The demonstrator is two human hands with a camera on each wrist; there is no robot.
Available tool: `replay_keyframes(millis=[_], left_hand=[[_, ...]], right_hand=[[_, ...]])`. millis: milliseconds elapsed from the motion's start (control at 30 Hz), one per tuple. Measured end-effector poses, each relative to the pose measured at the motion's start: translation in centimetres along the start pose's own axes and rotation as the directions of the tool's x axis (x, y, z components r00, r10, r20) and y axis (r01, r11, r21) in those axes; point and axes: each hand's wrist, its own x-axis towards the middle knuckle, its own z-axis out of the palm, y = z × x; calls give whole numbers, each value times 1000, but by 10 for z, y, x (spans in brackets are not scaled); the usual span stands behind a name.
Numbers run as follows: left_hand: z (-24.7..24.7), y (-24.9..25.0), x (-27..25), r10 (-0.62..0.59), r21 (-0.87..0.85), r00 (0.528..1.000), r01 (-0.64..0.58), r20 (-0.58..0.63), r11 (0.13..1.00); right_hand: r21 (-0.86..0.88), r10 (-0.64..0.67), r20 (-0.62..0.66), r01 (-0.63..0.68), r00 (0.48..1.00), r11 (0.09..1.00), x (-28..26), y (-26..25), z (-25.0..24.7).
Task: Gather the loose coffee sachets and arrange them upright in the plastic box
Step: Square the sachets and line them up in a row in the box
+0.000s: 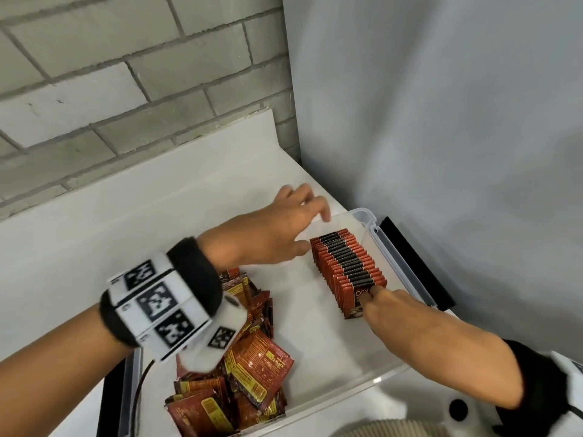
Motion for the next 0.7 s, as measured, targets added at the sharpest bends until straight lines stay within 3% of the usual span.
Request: replay_keyframes(millis=[67,133,200,267,333,400,500,700], left_hand=[[6,0,-12,-136,-202,979,165,150,965],[21,0,-16,-189,-369,914,325,359,871],[42,3,-14,-143,-595,872,431,469,679],[59,10,-8,-62,-788,879,453,472,417],[70,17,-4,-41,-869,884,466,466,168],[72,23,-2,-39,-888,889,458,457,33],[73,29,-3,-16,-899,899,437,437,-23],[83,41,0,-128,-883,877,469,463,25]], right_hand=[[-32,10,31,-9,999,999,4,-3,6],[-42,11,49,-9,999,999,4,-8,4],[-22,1,53,1,999,1000,0,-10,-5],[-3,-13,26,13,1000,1000,-4,-13,-11],[-9,-12,44,12,999,1000,-6,-17,-16],[-29,21,82,-18,996,999,-6,-19,-18],[-25,21,87,-19,996,1000,-6,-20,-19],[-33,-8,85,11,996,999,-15,-24,-28]])
